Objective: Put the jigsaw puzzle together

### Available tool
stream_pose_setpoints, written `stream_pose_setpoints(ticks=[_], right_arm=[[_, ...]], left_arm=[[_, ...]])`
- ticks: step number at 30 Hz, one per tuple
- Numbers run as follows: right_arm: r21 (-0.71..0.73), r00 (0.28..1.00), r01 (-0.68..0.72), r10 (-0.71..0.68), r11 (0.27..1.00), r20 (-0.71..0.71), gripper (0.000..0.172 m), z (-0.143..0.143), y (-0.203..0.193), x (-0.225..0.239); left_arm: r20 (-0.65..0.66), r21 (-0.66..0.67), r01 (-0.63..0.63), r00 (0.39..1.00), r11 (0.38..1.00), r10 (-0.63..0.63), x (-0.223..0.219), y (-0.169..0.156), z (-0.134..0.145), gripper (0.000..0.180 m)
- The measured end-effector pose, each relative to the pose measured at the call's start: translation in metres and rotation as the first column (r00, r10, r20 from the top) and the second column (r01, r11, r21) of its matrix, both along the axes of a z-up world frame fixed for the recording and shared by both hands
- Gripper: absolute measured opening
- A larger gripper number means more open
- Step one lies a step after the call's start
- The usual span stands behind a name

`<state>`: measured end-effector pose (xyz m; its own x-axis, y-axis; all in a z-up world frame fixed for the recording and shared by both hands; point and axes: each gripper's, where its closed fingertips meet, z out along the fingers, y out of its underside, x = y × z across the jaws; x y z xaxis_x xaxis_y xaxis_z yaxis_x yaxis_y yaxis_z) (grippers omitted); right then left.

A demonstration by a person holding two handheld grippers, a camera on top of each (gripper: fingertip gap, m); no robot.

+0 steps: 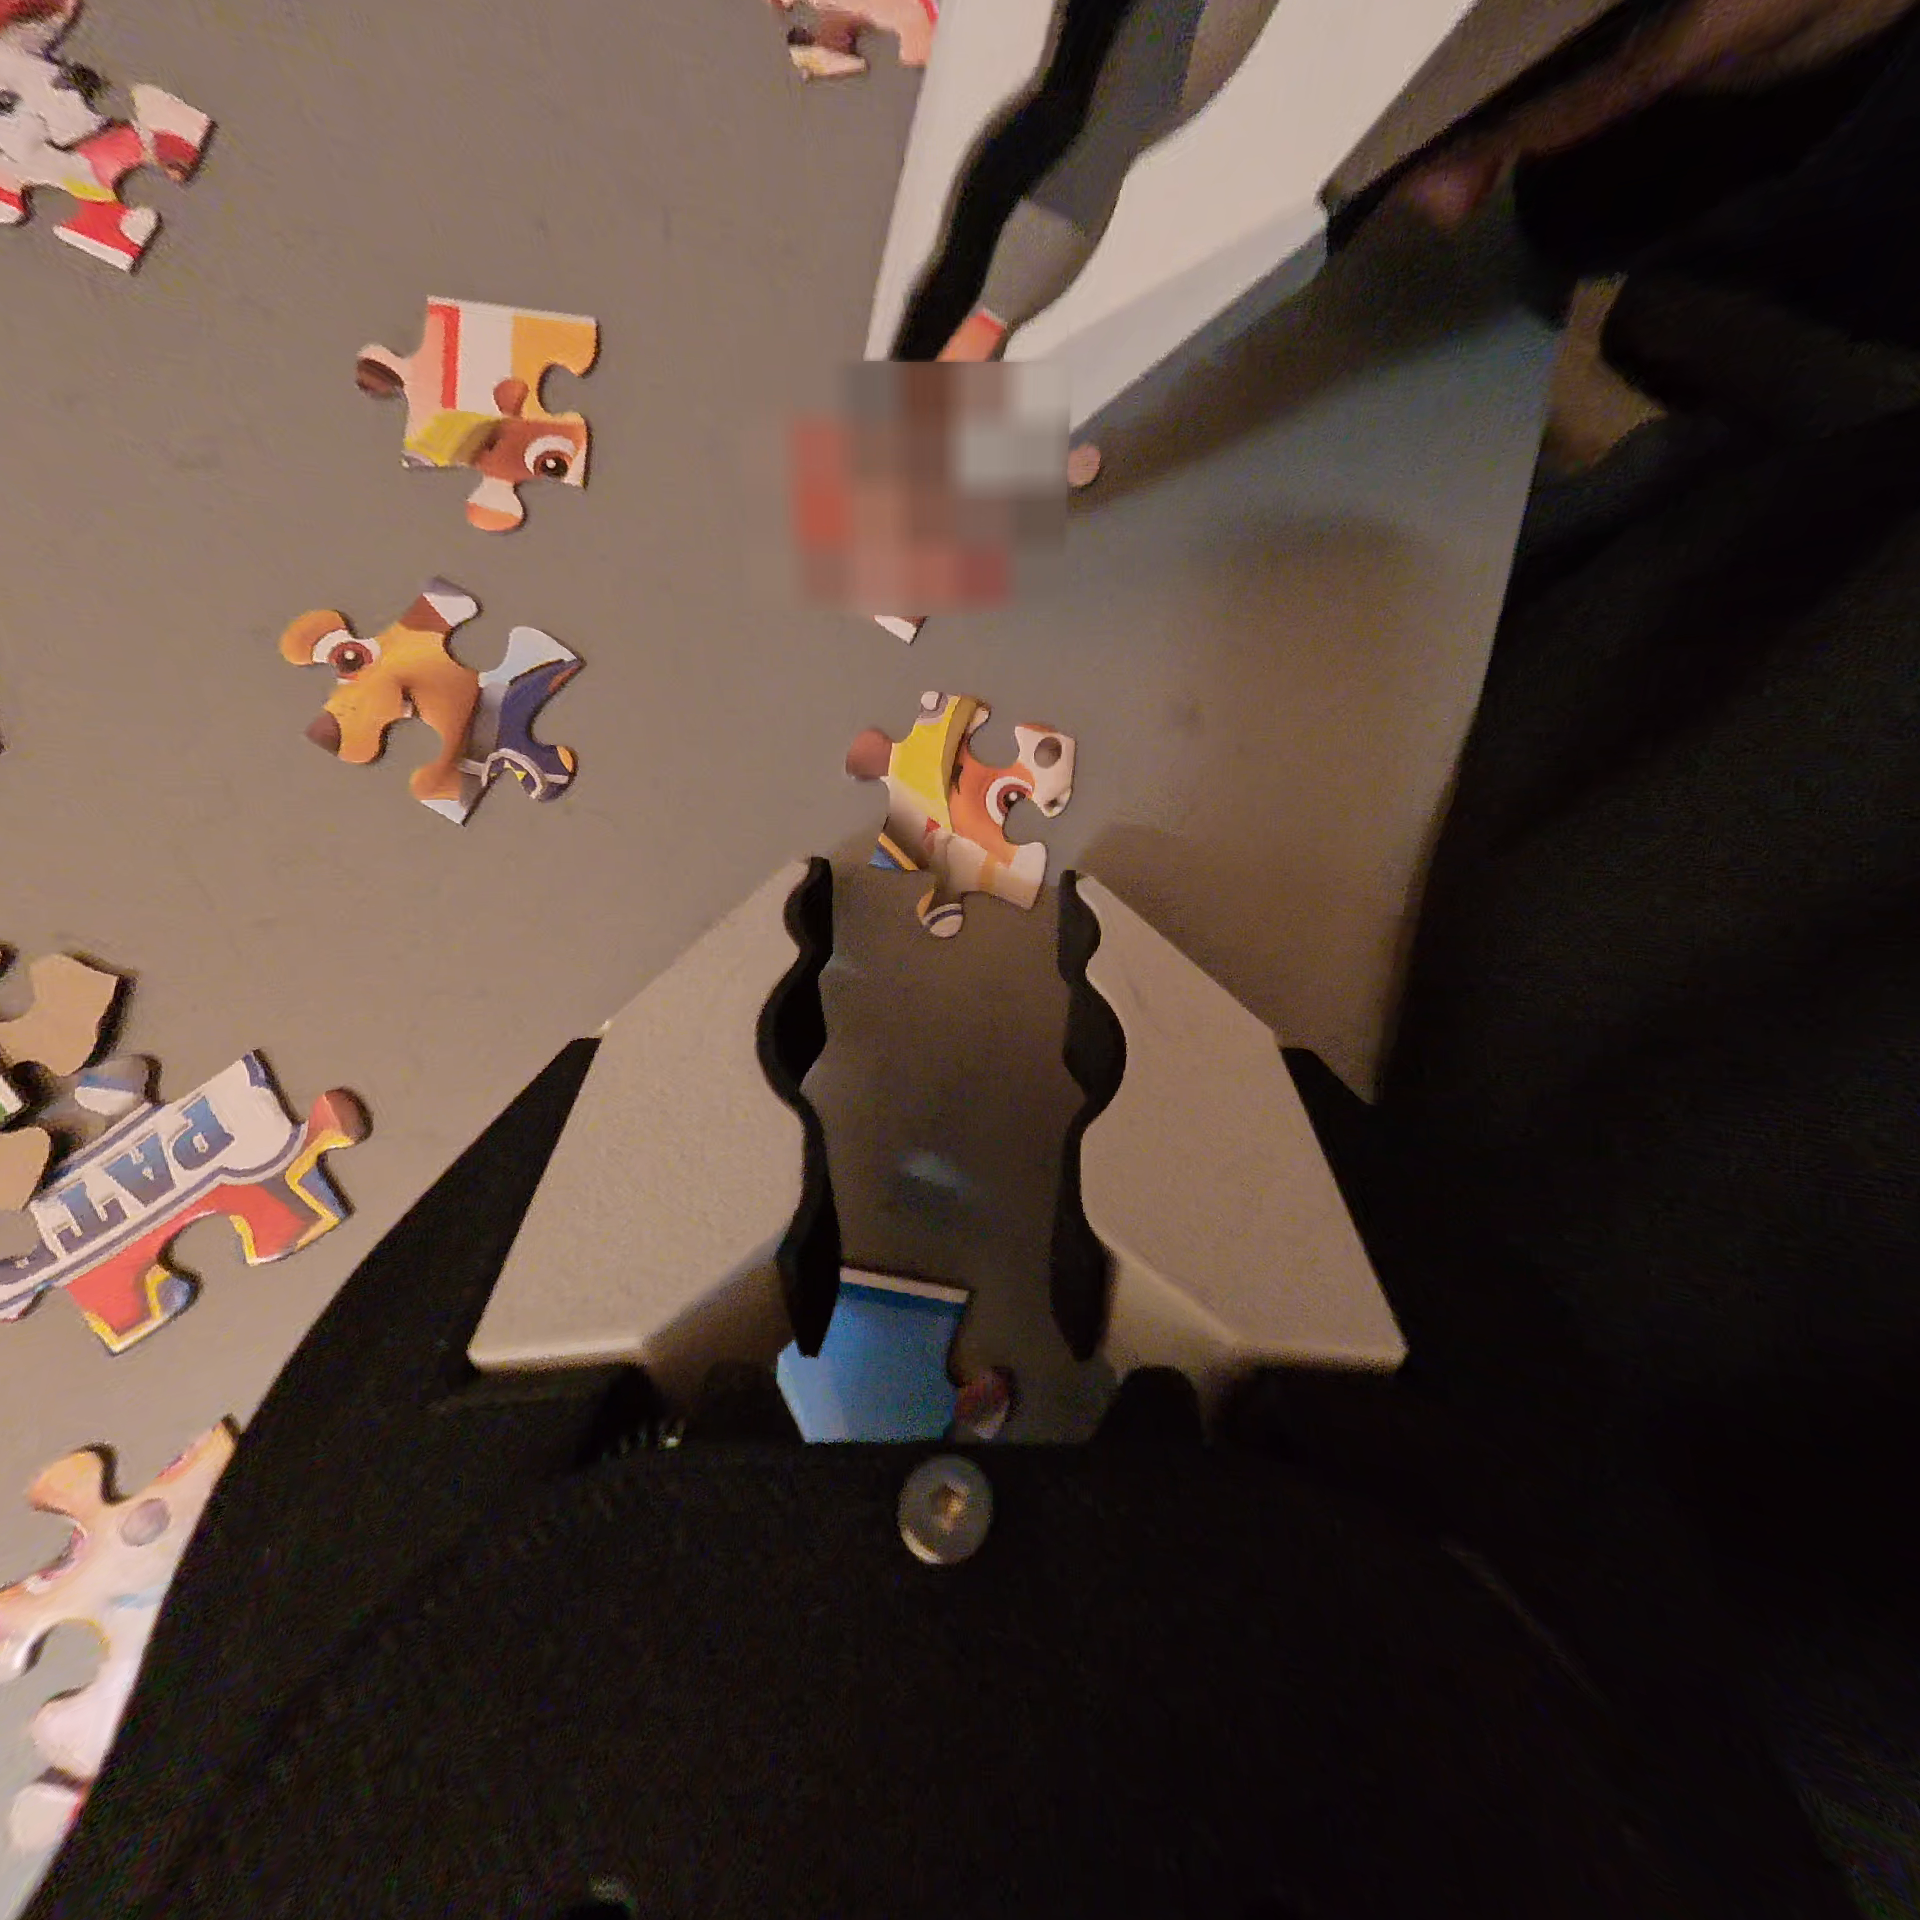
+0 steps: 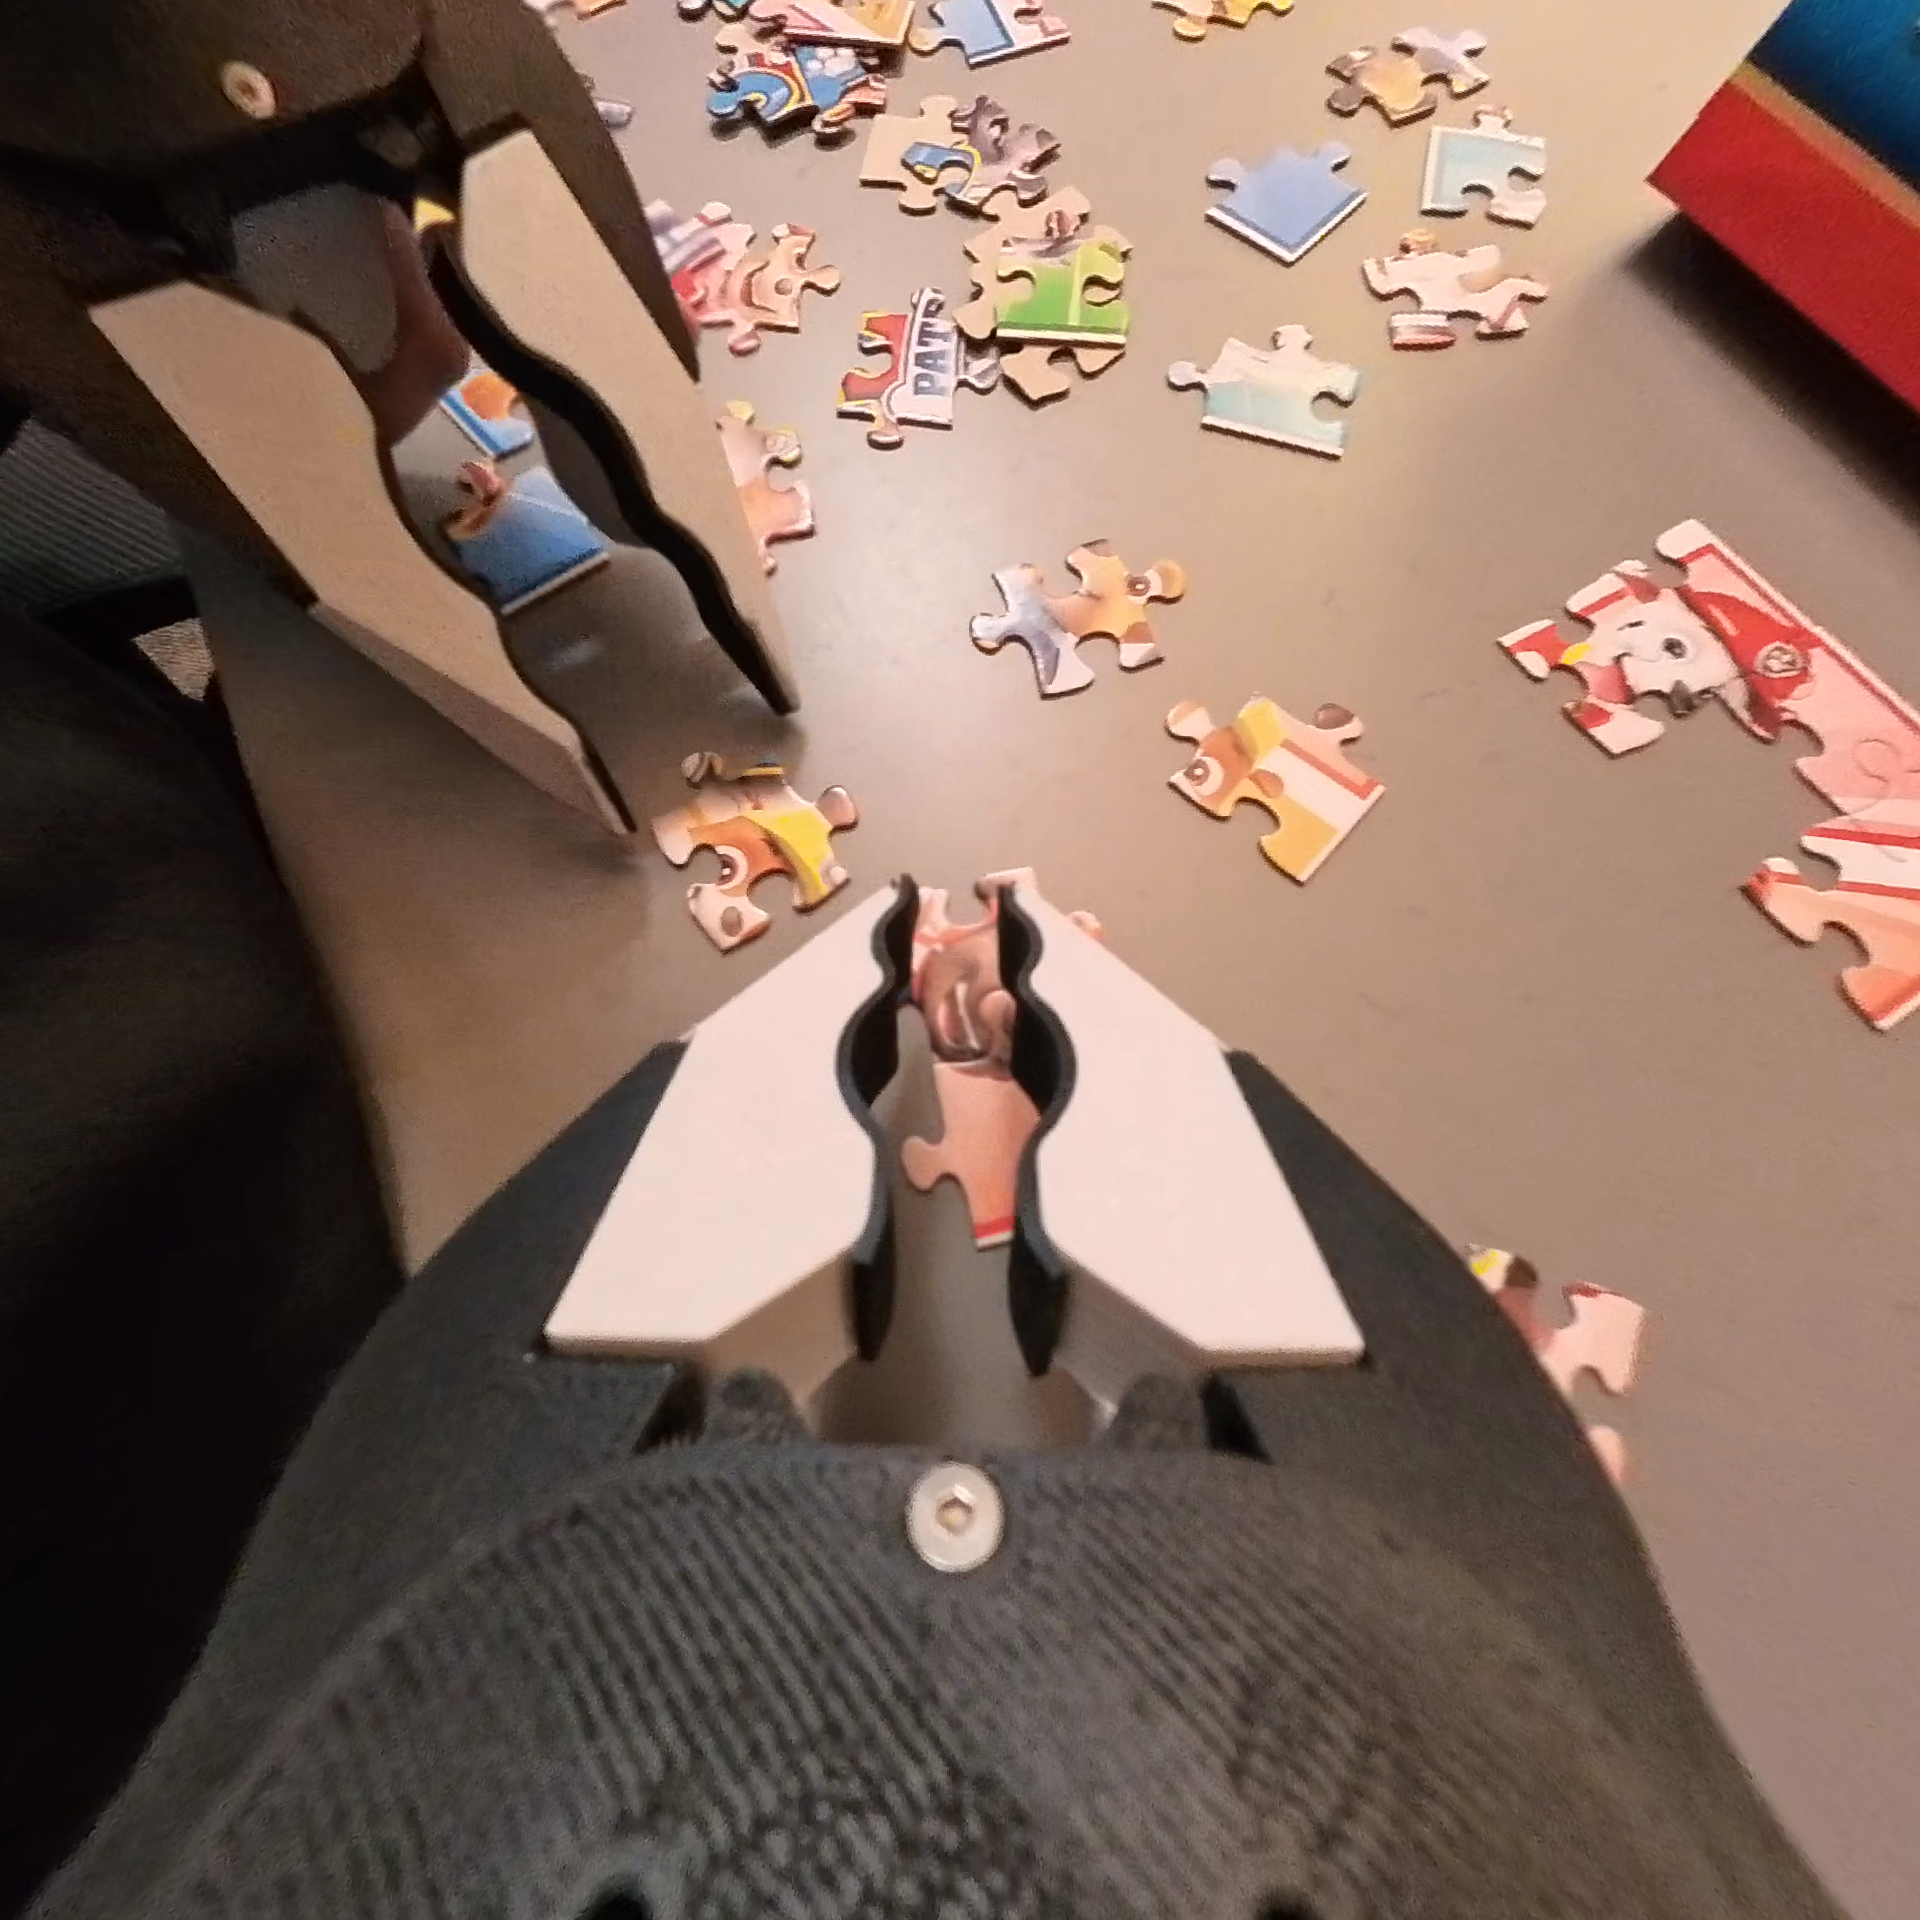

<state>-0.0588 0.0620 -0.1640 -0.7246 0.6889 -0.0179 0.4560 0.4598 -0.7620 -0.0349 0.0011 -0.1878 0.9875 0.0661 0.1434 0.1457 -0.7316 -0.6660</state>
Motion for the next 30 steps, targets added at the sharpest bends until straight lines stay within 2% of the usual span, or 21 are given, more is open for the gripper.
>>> stream_pose_setpoints(ticks=[10, 13, 15, 17, 20, 22, 26, 30], right_arm=[[0.11, 1.0, 0.028, -0.026, 0.994, -0.018, 0.039, -0.005, 0.035, -0.051], [0.131, 1.0, -0.015, 0.012, 0.991, 0.02, 0.051, -0.013, 0.035, -0.065], [0.152, 0.998, -0.06, 0.058, 0.987, 0.023, 0.055, -0.018, 0.033, -0.073], [0.153, 0.993, -0.115, 0.112, 0.982, 0.029, 0.057, -0.021, 0.028, -0.078], [0.149, 0.98, -0.191, 0.179, 0.97, 0.087, 0.058, -0.027, 0.021, -0.079], [0.14, 0.972, -0.219, 0.203, 0.966, 0.12, 0.051, -0.029, 0.019, -0.078], [0.154, 0.97, -0.225, 0.206, 0.962, 0.128, 0.038, -0.028, 0.02, -0.077], [0.151, 0.973, -0.211, 0.193, 0.966, 0.128, 0.037, -0.028, 0.02, -0.072]], left_arm=[[-0.03, -0.019, 0.005, 1.0, 1.0, -0.006, -0.003, 0.006, -0.004, 0.041], [-0.048, -0.03, 0.008, 0.999, 1.0, -0.009, -0.004, 0.006, -0.005, 0.039], [-0.034, -0.031, 0.02, 0.999, 0.999, -0.021, -0.001, 0.006, -0.005, 0.029], [-0.027, -0.027, 0.018, 0.999, 0.999, -0.019, 0.0, 0.007, -0.005, 0.028], [-0.021, -0.026, 0.016, 1.0, 1.0, -0.017, 0.0, 0.006, -0.005, 0.028], [-0.02, -0.028, 0.015, 1.0, 0.999, -0.016, 0.0, 0.006, -0.005, 0.026], [-0.009, -0.028, 0.013, 1.0, 1.0, -0.014, 0.001, 0.005, -0.005, 0.023], [0.002, -0.026, 0.018, 1.0, 1.0, -0.018, 0.003, 0.003, -0.005, 0.021]])
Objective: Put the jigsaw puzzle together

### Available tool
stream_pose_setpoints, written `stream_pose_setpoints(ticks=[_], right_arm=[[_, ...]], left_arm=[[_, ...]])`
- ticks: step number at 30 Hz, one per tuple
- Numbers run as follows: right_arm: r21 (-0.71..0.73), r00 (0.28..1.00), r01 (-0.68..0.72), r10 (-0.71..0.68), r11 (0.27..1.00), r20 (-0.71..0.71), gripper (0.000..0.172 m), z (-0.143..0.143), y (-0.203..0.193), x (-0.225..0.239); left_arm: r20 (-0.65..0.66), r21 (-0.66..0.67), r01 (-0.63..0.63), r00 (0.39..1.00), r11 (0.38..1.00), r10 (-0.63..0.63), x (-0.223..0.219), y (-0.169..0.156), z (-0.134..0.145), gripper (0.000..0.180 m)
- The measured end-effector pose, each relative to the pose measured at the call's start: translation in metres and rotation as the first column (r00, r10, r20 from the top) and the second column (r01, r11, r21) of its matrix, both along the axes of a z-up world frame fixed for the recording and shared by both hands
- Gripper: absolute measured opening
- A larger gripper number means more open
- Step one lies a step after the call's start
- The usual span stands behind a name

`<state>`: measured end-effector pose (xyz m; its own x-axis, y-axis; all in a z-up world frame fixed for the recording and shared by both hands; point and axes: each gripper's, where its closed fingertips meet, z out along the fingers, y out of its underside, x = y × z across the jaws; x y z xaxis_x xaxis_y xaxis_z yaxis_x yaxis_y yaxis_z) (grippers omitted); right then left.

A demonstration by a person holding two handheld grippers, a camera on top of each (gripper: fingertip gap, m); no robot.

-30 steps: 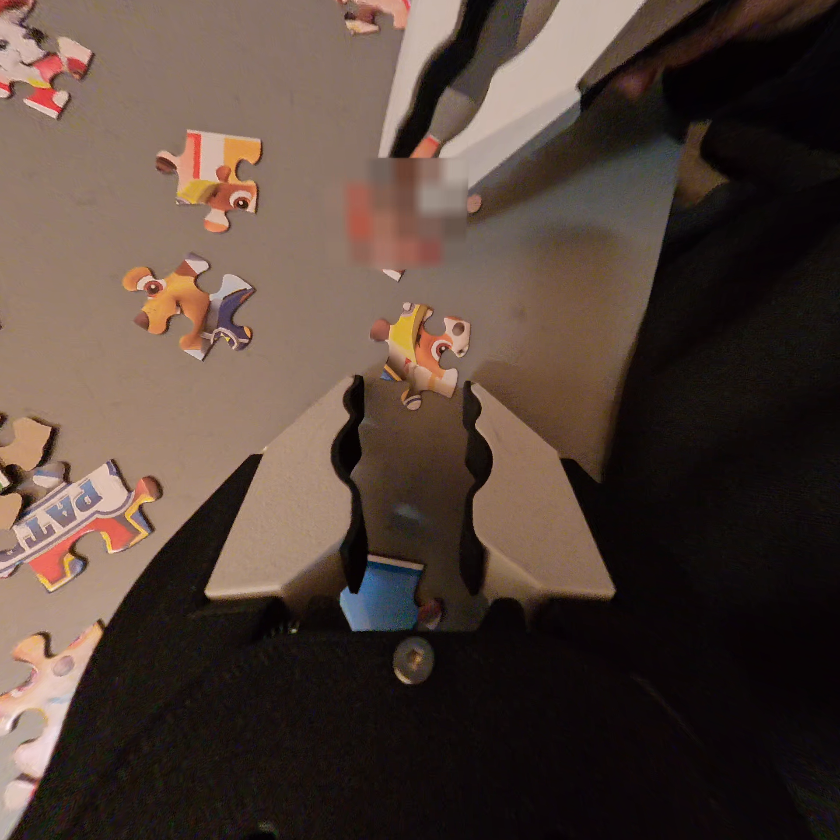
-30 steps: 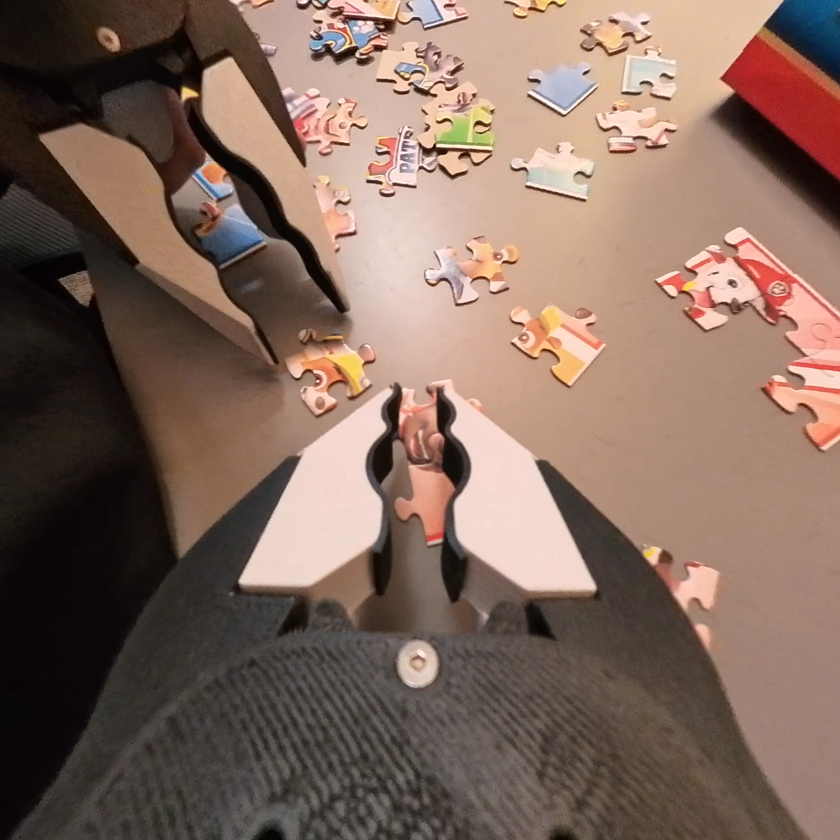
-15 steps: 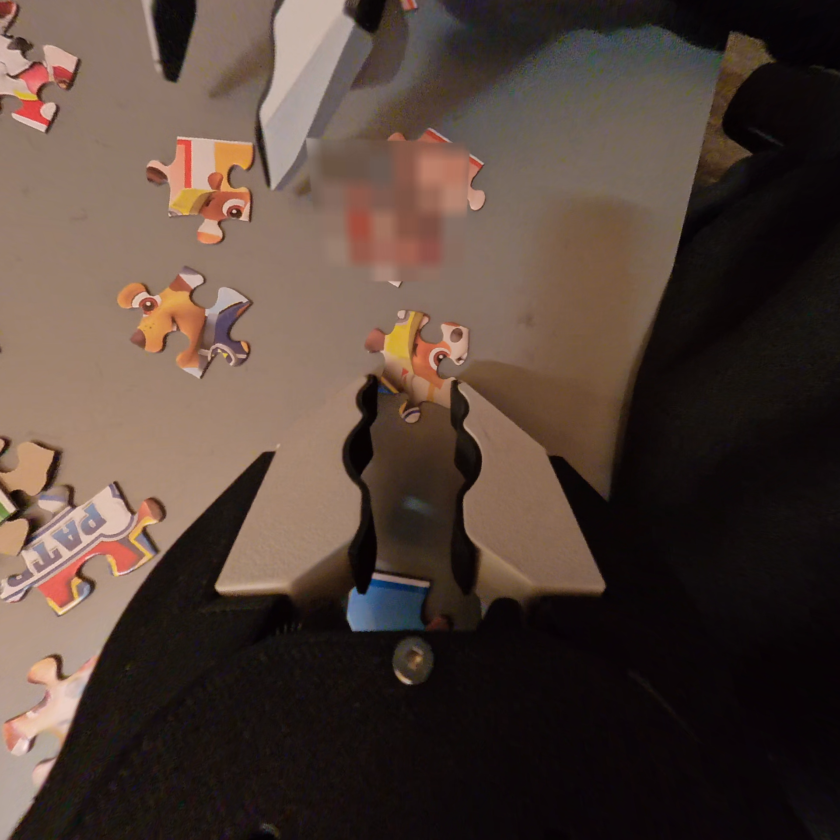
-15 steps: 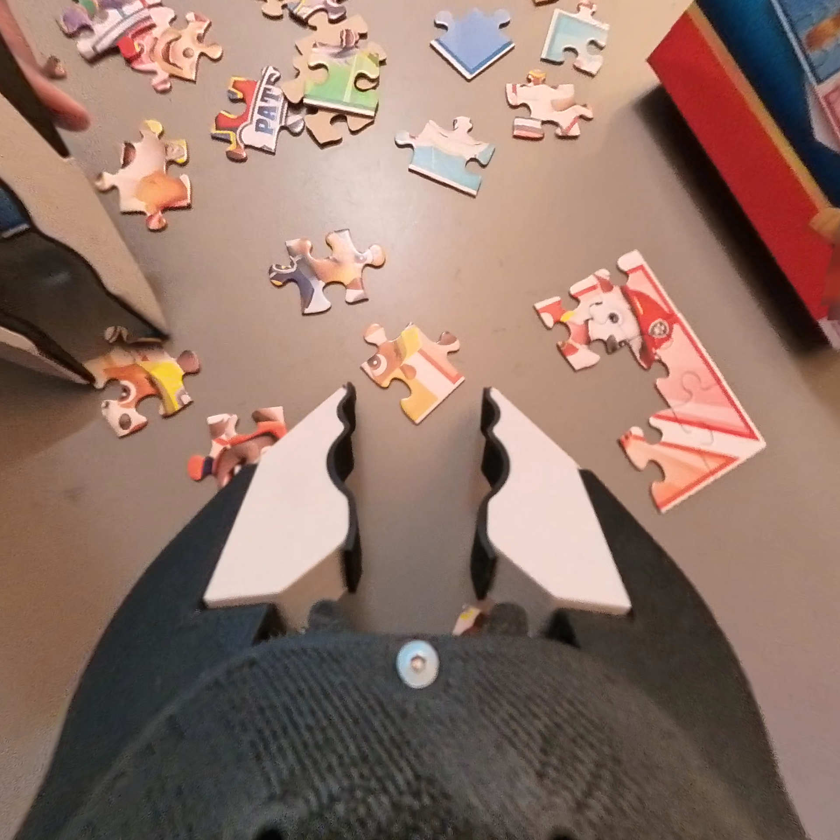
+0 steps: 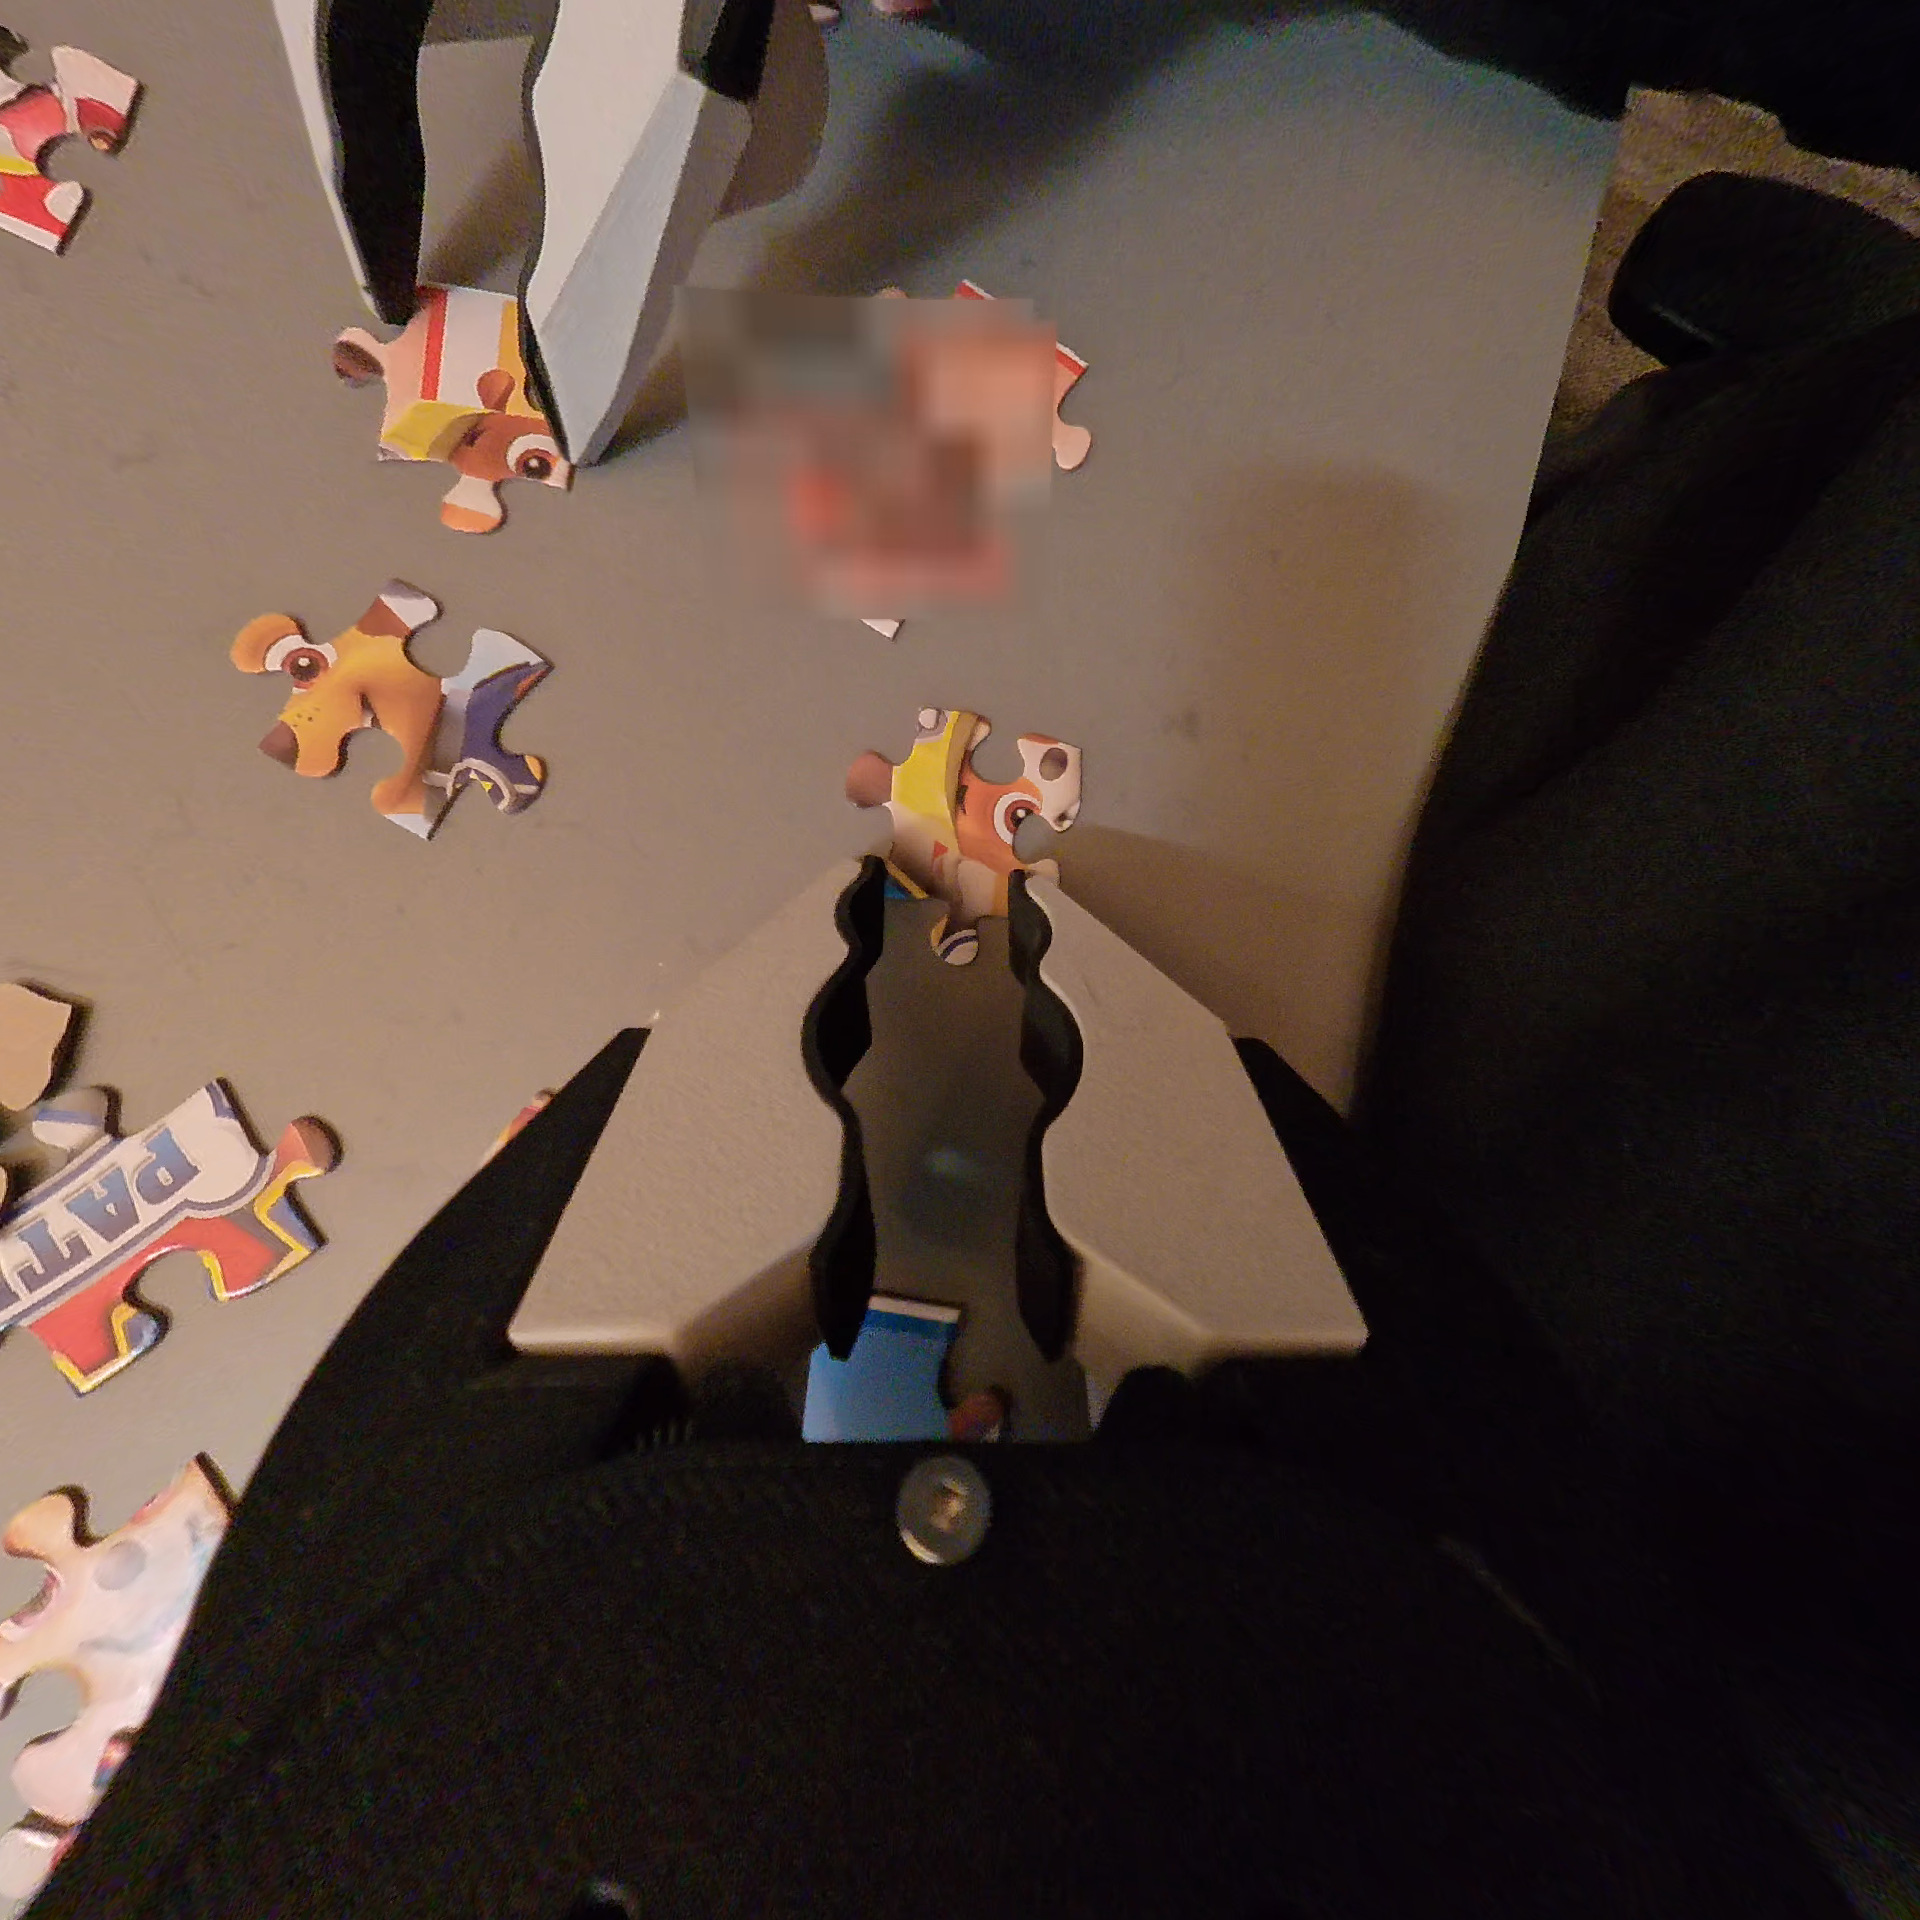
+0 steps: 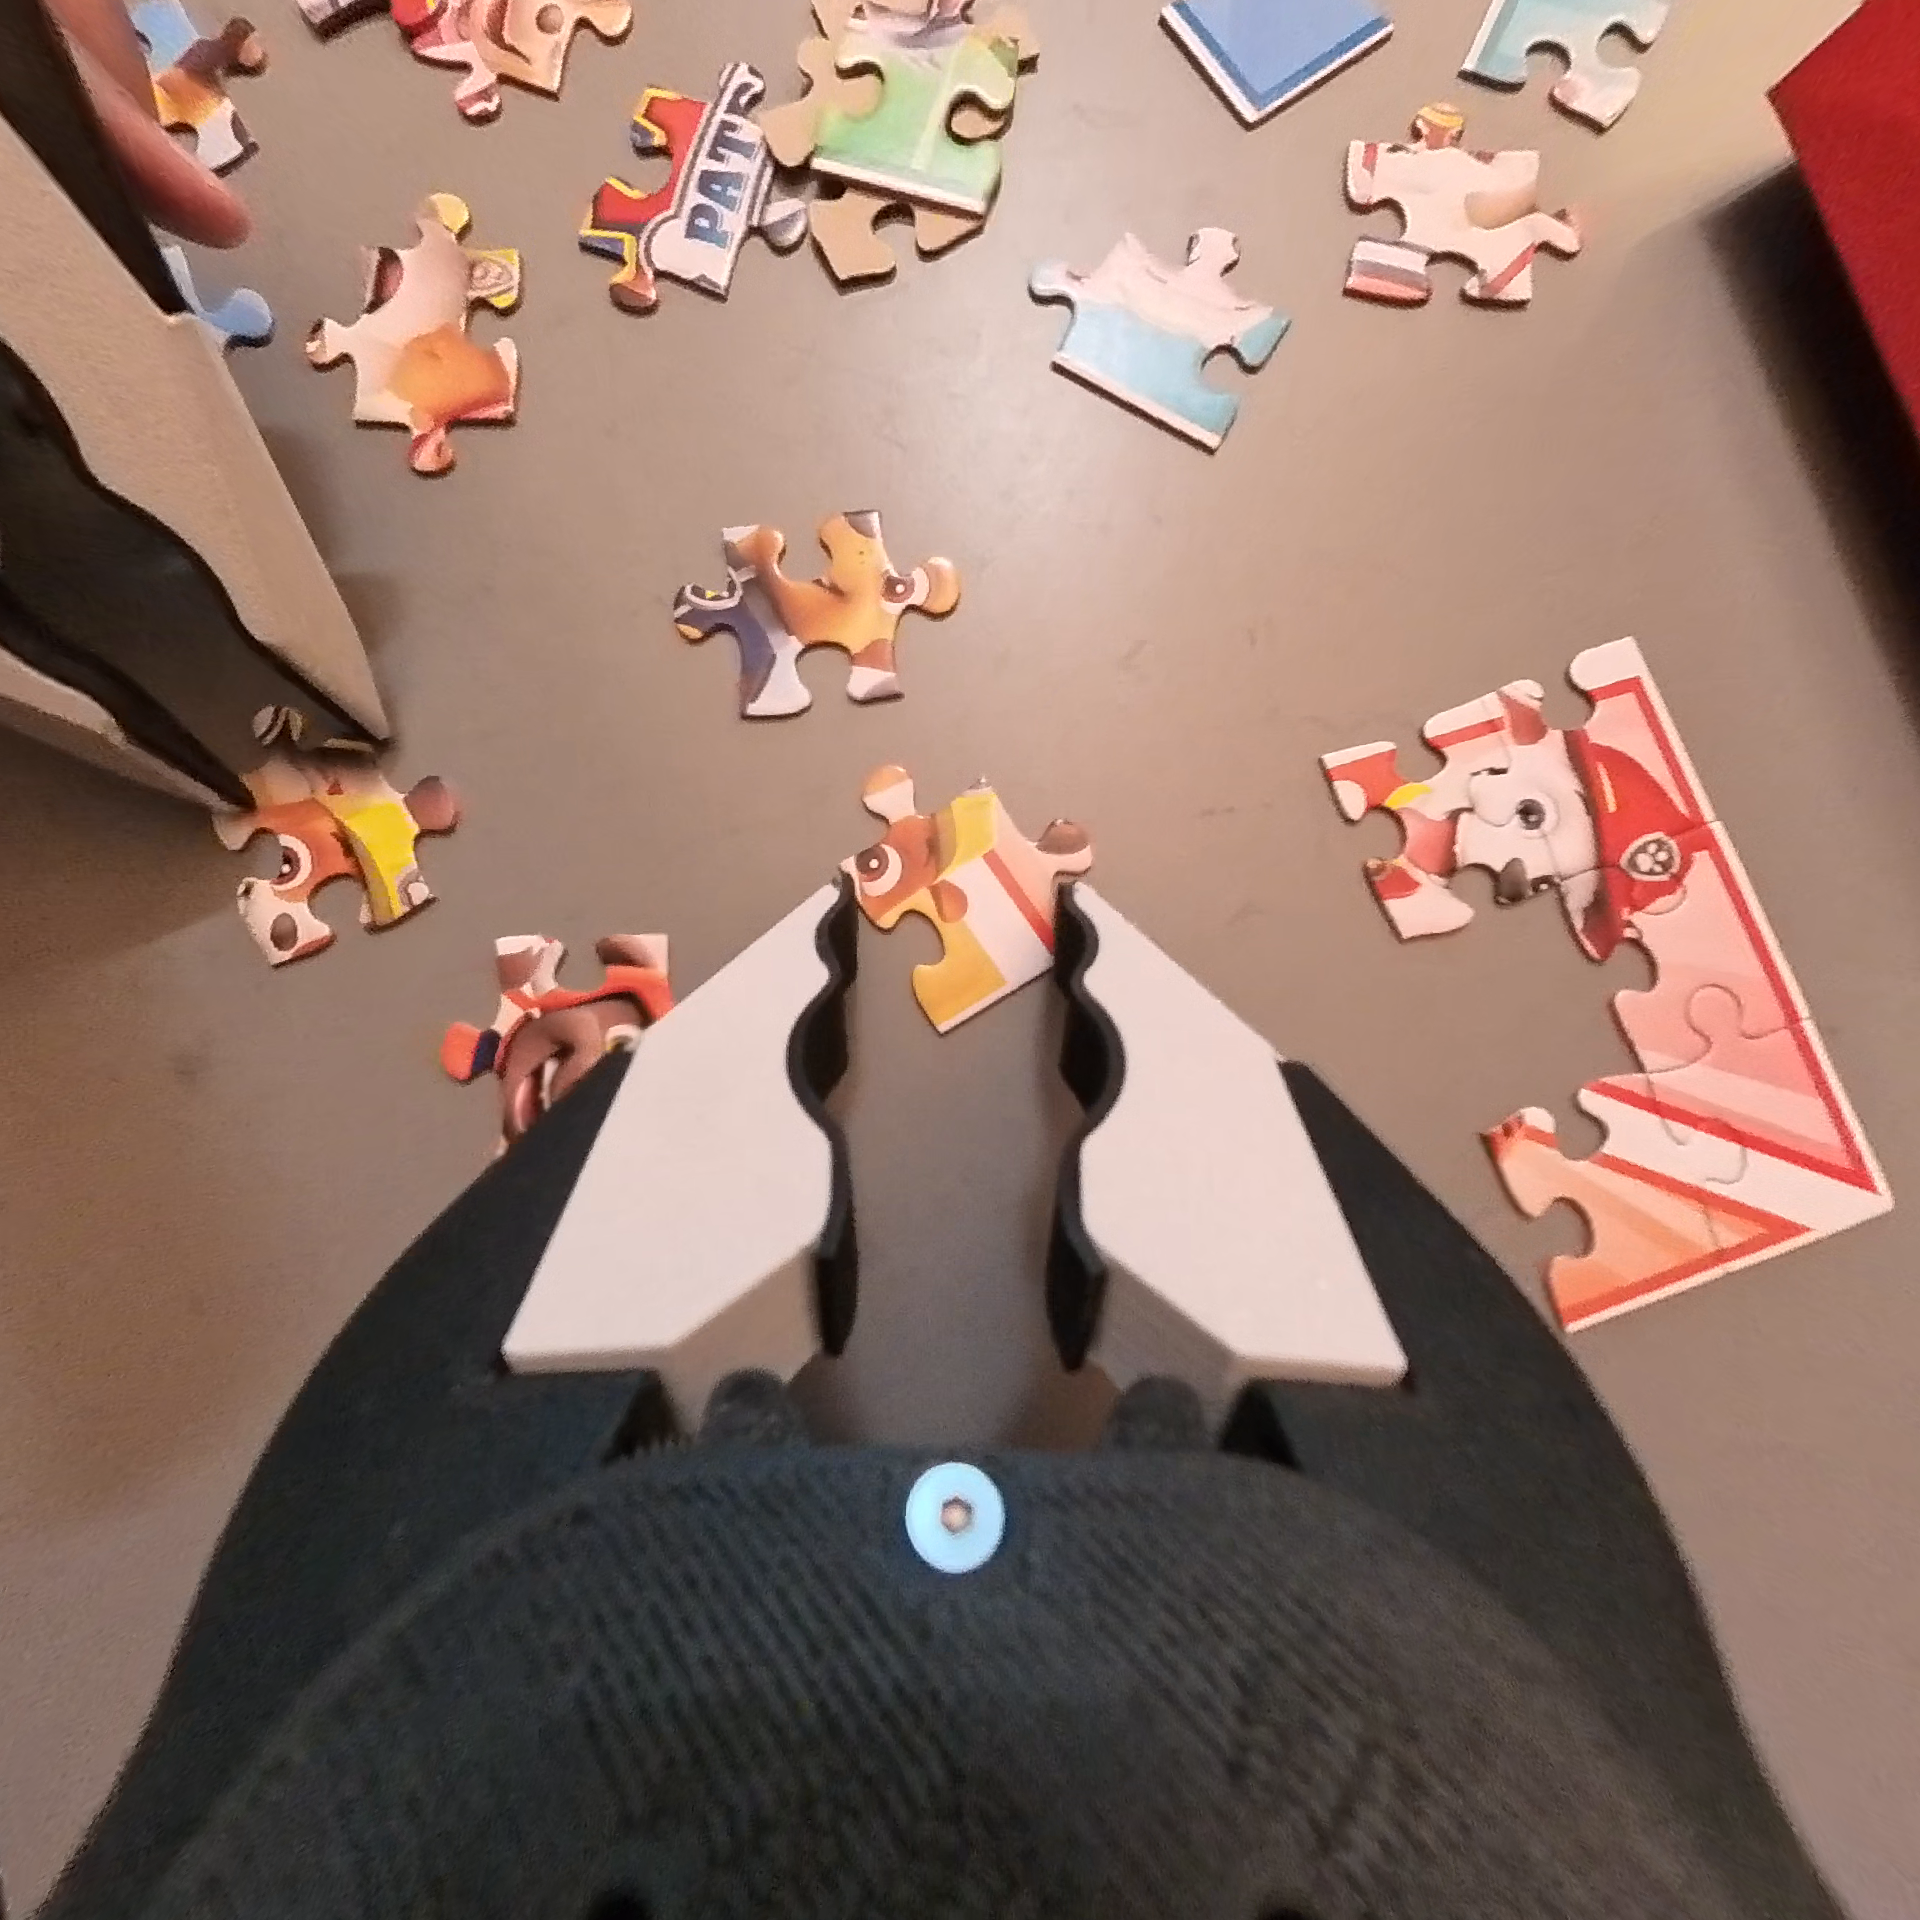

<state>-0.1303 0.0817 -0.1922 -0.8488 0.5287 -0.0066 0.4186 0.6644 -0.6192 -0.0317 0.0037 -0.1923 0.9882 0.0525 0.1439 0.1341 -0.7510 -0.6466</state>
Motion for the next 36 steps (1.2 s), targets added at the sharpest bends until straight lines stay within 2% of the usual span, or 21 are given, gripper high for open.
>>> stream_pose_setpoints(ticks=[6, 7, 9, 10, 13, 17, 20, 23, 26, 30, 34, 36], right_arm=[[-0.012, 0.999, 0.015, -0.015, 1.0, 0.03, 0.035, 0.001, -0.001, 0.012], [-0.014, 0.999, 0.019, -0.019, 1.0, 0.029, 0.033, 0.001, 0.0, 0.013], [-0.027, 1.0, 0.019, -0.018, 0.999, 0.023, 0.015, 0.003, 0.001, 0.015], [-0.036, 1.0, 0.021, -0.02, 0.999, 0.024, 0.015, 0.003, 0.001, 0.016], [-0.046, 0.999, 0.028, -0.026, 0.999, 0.042, 0.02, 0.003, 0.001, 0.019], [-0.034, 1.0, 0.002, -0.003, 0.999, -0.022, 0.024, 0.01, 0.005, 0.017], [-0.054, 0.996, -0.087, 0.085, 0.995, -0.04, 0.026, 0.017, 0.002, 0.019], [-0.011, 0.982, -0.188, 0.188, 0.982, -0.026, 0.029, 0.015, 0.006, 0.018], [0.005, 0.972, -0.233, 0.233, 0.972, 0.044, 0.035, 0.01, 0.008, 0.016], [0.056, 0.973, -0.225, 0.221, 0.973, 0.072, 0.035, 0.001, 0.006, 0.015], [0.089, 0.99, -0.128, 0.122, 0.988, 0.073, 0.031, 0.001, 0.006, 0.018], [0.109, 0.996, -0.091, 0.088, 0.99, 0.032, 0.036, 0.002, 0.008, 0.015]], left_arm=[[0.022, 0.012, -0.001, 1.0, 1.0, 0.001, 0.002, -0.001, 0.0, 0.018], [0.022, 0.013, -0.002, 1.0, 1.0, 0.002, 0.002, -0.001, 0.0, 0.018], [0.02, 0.015, -0.005, 1.0, 1.0, 0.005, 0.003, -0.001, 0.0, 0.018], [0.021, 0.015, -0.005, 1.0, 1.0, 0.005, 0.003, -0.001, 0.0, 0.018], [0.022, 0.015, -0.008, 1.0, 1.0, 0.008, 0.004, -0.002, 0.0, 0.018], [0.023, 0.015, -0.008, 1.0, 1.0, 0.008, 0.005, -0.003, 0.0, 0.018], [0.025, 0.015, -0.007, 1.0, 1.0, 0.007, 0.005, -0.003, 0.0, 0.018], [0.027, 0.015, -0.005, 1.0, 1.0, 0.004, 0.005, -0.003, 0.0, 0.018], [0.025, 0.013, -0.005, 1.0, 1.0, 0.005, 0.005, -0.003, 0.0, 0.018], [0.028, 0.015, -0.017, 0.999, 1.0, 0.017, 0.005, -0.003, 0.0, 0.018], [0.039, 0.022, -0.032, 0.999, 0.999, 0.031, 0.005, -0.003, 0.0, 0.017], [0.045, 0.025, -0.035, 0.998, 0.999, 0.033, 0.004, -0.003, 0.0, 0.016]])
